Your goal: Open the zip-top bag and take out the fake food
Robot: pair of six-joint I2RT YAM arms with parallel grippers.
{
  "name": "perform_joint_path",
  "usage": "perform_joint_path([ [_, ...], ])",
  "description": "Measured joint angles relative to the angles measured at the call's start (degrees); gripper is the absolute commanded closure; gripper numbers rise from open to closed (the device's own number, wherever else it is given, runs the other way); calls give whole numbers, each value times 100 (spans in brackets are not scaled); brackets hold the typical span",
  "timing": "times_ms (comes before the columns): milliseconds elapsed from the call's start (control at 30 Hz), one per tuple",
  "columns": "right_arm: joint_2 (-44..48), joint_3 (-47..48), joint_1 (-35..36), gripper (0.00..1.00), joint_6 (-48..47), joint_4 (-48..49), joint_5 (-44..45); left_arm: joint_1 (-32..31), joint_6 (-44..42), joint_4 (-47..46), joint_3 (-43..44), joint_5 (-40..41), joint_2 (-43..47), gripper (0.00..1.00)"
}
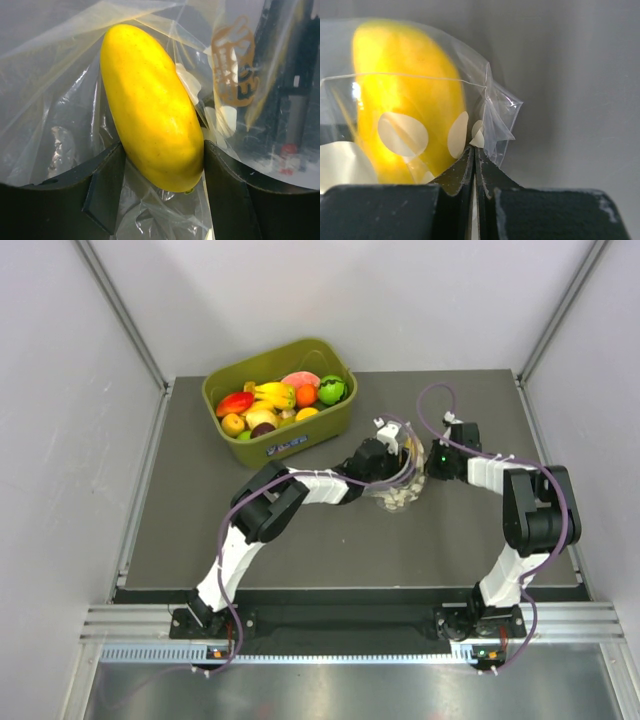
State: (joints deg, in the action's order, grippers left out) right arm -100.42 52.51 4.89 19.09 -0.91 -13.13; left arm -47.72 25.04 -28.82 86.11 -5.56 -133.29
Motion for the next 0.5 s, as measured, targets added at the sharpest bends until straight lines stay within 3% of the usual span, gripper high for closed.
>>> perform_joint_path([
  [67,7,-4,0,100,0,0,0,4,-13,-33,-184,4,116,100],
  [267,118,-125,-26,100,2,-37,0,83,-9,96,-1005,-76,767,100],
  [500,234,-229,-83,100,7,-103,24,151,-13,404,-1329,-540,1163,100],
])
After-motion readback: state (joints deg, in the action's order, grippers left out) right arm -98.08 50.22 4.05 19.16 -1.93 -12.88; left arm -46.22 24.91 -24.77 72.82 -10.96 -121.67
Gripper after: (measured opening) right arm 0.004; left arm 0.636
